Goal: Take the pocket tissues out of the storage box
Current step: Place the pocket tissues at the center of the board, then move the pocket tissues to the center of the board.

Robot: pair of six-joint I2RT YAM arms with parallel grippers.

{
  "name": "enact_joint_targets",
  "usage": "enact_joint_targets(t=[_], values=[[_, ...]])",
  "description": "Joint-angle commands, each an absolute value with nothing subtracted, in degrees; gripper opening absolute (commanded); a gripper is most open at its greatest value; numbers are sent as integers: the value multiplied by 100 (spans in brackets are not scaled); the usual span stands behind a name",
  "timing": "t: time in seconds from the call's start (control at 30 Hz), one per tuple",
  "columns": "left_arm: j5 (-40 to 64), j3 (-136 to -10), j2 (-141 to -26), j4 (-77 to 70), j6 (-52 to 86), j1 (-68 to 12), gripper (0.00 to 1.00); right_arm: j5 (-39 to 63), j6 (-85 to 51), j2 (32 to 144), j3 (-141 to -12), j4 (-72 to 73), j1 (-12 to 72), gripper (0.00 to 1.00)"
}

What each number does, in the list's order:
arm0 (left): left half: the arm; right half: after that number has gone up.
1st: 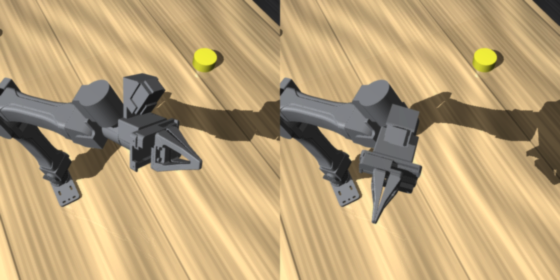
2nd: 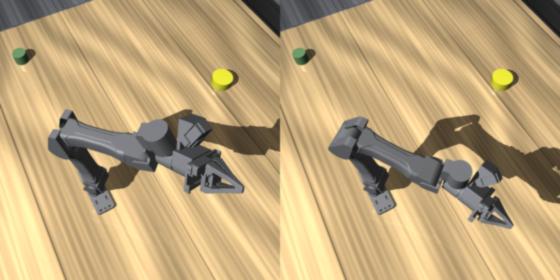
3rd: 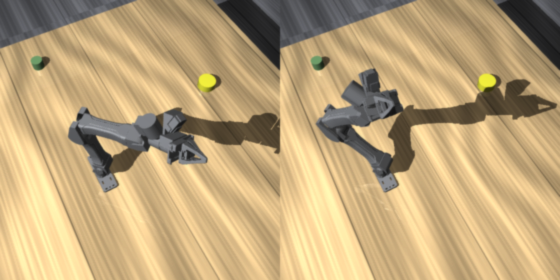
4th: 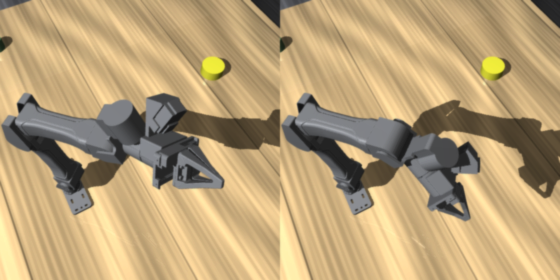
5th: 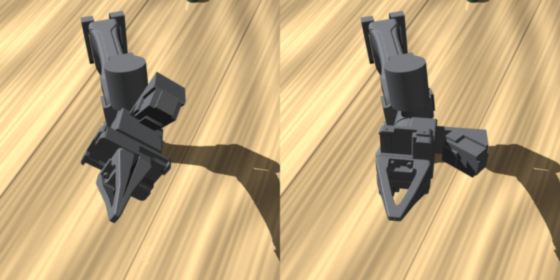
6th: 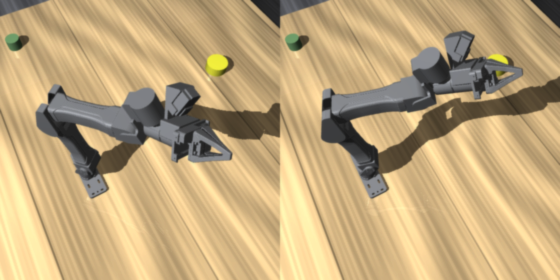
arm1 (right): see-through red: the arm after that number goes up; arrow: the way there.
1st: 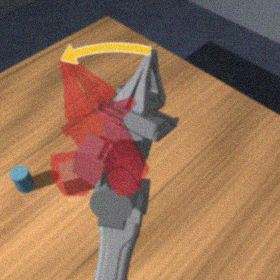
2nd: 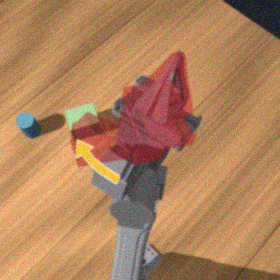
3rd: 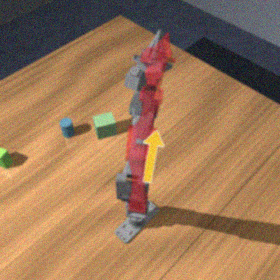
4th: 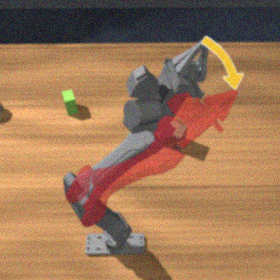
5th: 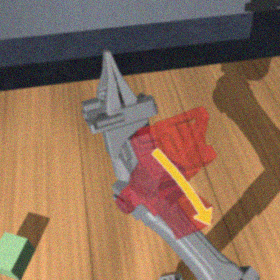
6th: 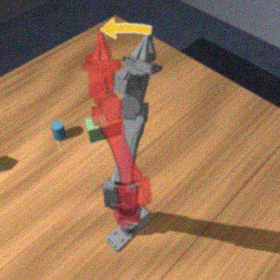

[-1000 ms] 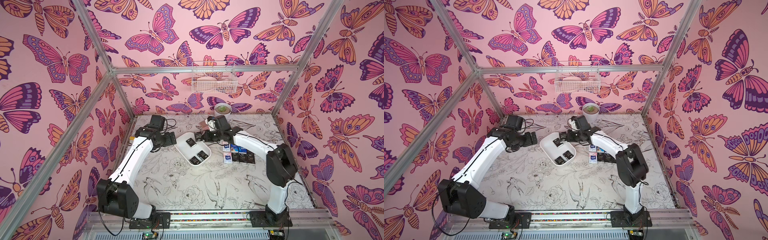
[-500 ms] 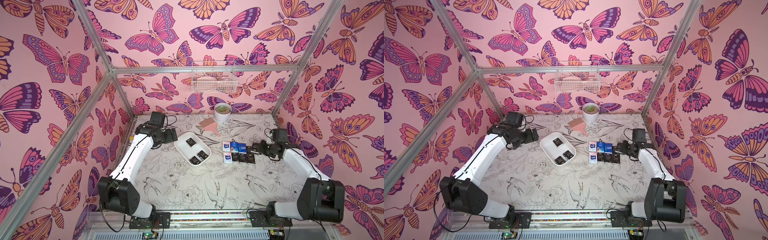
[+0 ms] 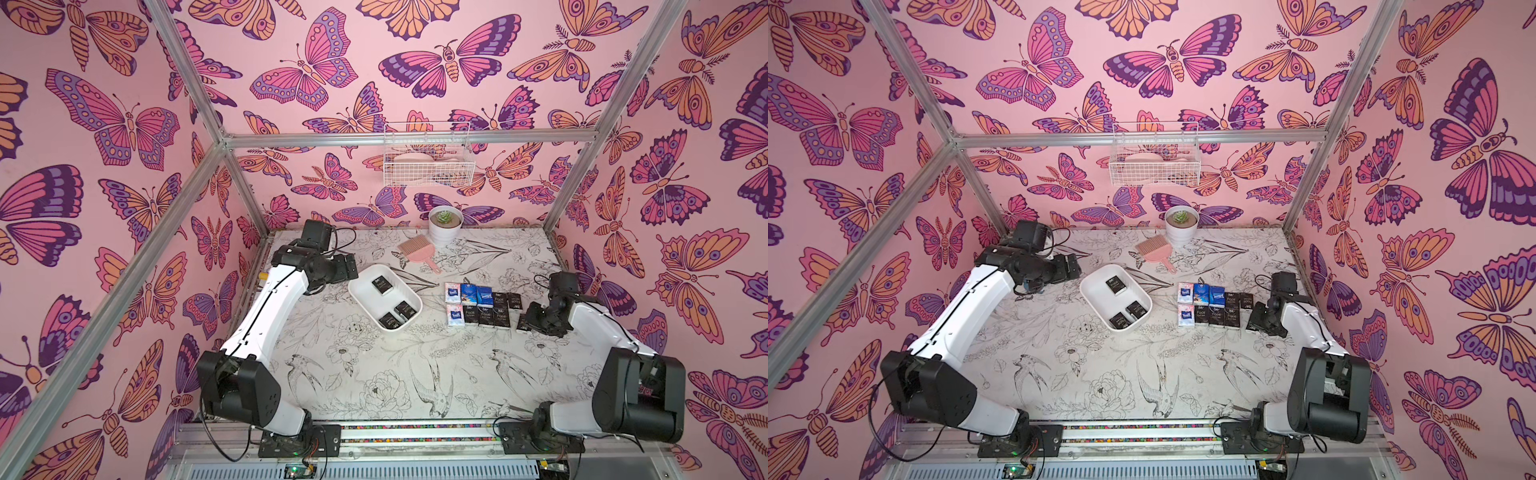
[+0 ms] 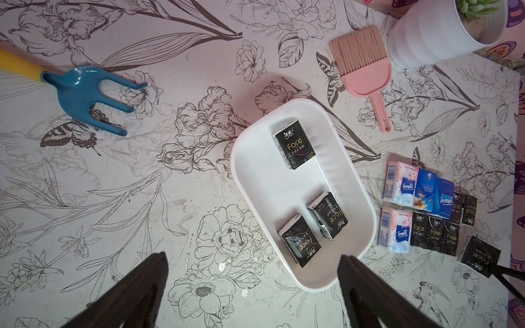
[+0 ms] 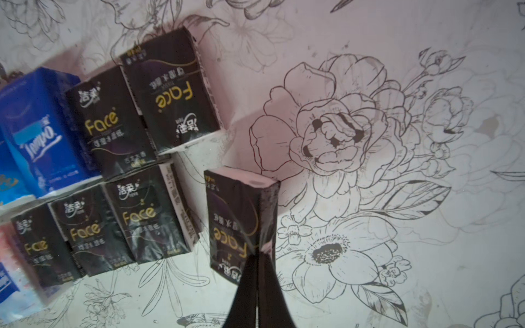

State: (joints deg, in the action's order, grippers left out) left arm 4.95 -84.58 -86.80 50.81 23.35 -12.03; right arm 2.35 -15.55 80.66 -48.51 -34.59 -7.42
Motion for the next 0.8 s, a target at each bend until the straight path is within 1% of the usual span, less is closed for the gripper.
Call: enact_joint_targets(t=[0.0,0.1,0.27,0.4,0.63,0.77], values=[[577,-8561,-8771,5037,2257,-1230,100,22,-1406,8207,-4980,-3701,-769,6],[589,-8558,-8784,5026,2241,-1223,100,-96,-1432,8253,-5090,-3811,-772,17],[597,-8552,-8772,5025,2241,-1225,100,-295,-1565,8243,-5196,-3802,-769,27],[564,-8509,-8693,5036,2199,-1226,100,-634,-1725,8444,-5284,-3778,-810,33],[468,-8459,-8622,5039,2110,-1226,100,-442,-1846,8617,-5044,-3486,-929,45],[457,-8479,-8600,5047,2075,-1217,100,-237,-1898,8635,-4859,-3315,-929,47]])
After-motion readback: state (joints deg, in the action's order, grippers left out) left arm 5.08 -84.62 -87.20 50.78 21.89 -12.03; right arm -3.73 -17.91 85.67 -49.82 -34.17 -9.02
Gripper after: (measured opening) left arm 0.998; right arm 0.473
